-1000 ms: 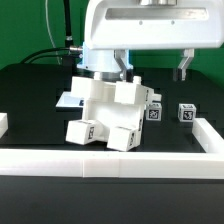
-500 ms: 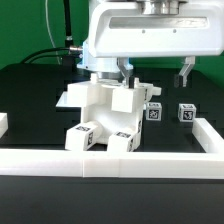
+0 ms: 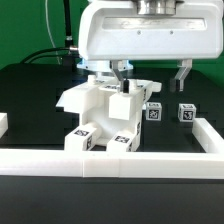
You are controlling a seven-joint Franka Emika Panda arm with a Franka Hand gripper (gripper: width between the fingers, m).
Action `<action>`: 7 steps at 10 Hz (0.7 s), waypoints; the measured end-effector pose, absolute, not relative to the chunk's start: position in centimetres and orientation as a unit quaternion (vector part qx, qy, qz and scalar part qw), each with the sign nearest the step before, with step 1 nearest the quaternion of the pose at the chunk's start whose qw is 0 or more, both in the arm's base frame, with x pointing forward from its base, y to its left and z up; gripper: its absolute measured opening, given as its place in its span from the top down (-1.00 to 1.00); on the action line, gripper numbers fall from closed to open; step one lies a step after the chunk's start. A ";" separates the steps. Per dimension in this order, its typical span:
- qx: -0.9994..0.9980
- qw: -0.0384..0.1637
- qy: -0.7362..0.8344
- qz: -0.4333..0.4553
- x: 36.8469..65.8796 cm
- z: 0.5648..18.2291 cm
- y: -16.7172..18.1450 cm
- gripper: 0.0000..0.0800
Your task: Assemble chair
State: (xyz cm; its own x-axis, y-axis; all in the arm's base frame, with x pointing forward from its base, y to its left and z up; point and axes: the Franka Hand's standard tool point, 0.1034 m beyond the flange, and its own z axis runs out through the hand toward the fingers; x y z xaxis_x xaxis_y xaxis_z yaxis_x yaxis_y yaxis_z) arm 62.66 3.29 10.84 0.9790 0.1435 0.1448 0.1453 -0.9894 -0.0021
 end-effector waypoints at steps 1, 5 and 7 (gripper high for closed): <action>-0.995 0.006 -0.072 -0.071 62.6 10.7 3.2 -0.62; -0.997 0.021 -0.003 -0.068 60.8 12.7 4.9 -0.62; -0.997 0.028 0.021 -0.064 59.4 13.3 5.9 -0.62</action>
Offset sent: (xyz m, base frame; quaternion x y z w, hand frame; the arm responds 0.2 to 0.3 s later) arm -0.0282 0.0030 0.0273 -0.0476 -0.0409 0.0812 0.9947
